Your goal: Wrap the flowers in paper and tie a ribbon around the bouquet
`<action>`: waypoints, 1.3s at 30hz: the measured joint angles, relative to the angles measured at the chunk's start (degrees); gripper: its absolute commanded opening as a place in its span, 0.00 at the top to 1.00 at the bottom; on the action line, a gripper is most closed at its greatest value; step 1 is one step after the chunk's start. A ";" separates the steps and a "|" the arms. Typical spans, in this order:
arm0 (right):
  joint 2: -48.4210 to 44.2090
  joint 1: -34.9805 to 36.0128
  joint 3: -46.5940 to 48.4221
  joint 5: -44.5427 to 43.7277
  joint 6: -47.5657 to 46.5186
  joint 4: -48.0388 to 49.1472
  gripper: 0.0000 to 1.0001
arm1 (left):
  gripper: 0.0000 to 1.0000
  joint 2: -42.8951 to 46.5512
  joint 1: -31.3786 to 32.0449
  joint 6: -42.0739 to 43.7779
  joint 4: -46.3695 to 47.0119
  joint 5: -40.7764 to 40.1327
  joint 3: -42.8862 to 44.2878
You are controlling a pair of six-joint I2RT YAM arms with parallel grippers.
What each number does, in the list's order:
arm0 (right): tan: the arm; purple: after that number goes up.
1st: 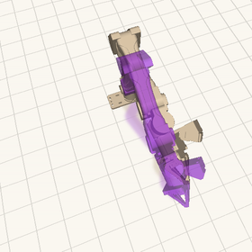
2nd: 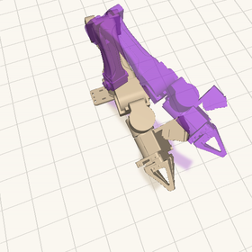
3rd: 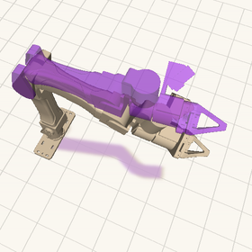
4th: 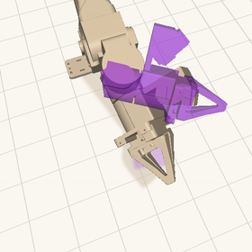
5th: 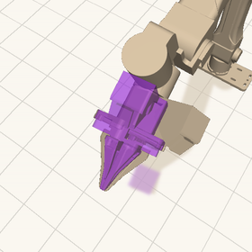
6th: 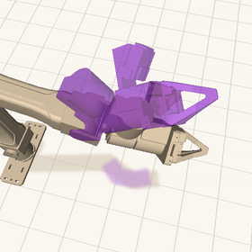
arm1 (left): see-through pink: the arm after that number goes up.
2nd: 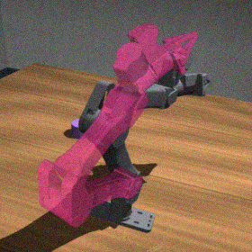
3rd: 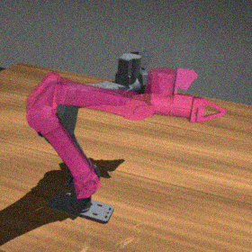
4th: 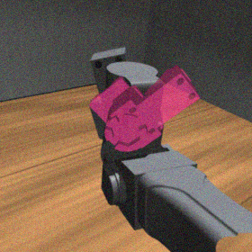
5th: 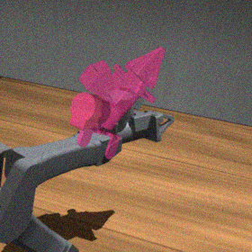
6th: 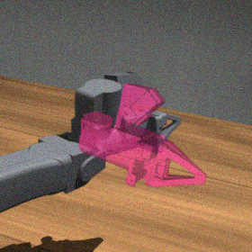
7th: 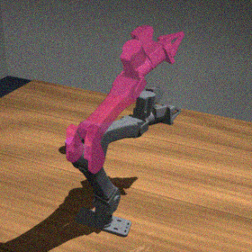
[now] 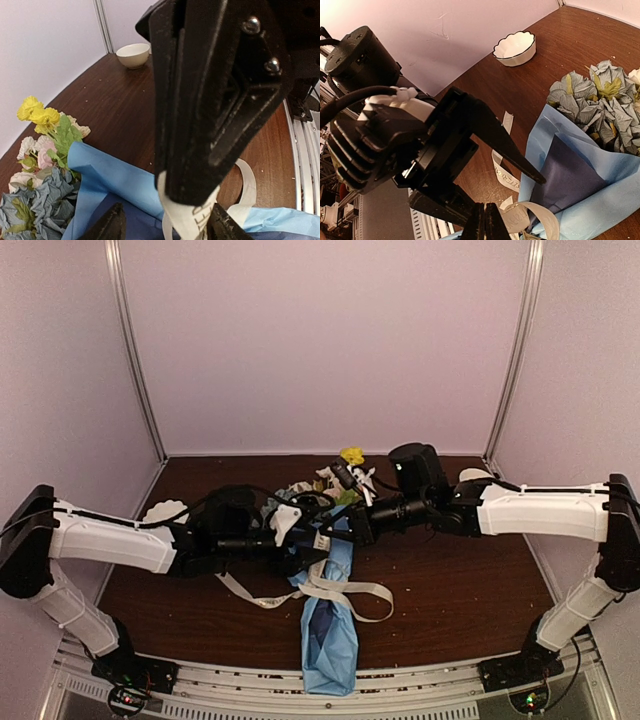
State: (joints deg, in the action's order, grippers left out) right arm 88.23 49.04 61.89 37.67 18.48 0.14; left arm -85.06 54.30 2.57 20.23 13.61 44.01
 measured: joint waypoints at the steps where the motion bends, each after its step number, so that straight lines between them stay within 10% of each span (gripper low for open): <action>1: 0.00 0.07 -0.02 0.07 0.00 0.09 1.00 | 0.55 -0.83 0.00 -0.20 0.48 0.09 0.44; 6: 0.00 0.20 -0.02 0.92 -0.17 0.11 0.82 | 0.98 -4.39 -0.42 -1.66 3.37 1.57 2.08; 10: -0.31 0.17 -0.26 0.39 -1.03 -0.79 0.64 | 1.00 -4.85 -0.79 -2.89 4.66 3.30 1.84; 25: 4.92 -0.13 -5.88 -8.11 -3.04 -3.43 0.61 | 1.00 -4.63 -1.38 -7.39 11.89 4.17 -3.39; 29: 6.56 0.24 -5.95 -8.11 -3.06 -3.13 0.65 | 1.00 -4.50 -1.38 -8.07 12.74 4.13 -3.85; 34: 8.24 0.50 -5.95 -8.17 -3.50 -3.02 0.97 | 1.00 -3.74 -1.38 -8.92 13.31 3.67 -5.09; 39: 8.20 0.50 -5.99 -9.49 -3.56 -3.56 1.00 | 0.97 -1.60 -1.55 -10.93 14.60 1.92 -7.82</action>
State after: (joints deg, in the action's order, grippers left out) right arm 96.42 49.54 55.90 28.18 14.92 -3.42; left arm -86.65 52.75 -8.36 34.83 15.53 36.18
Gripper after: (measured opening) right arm 0.007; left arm 0.015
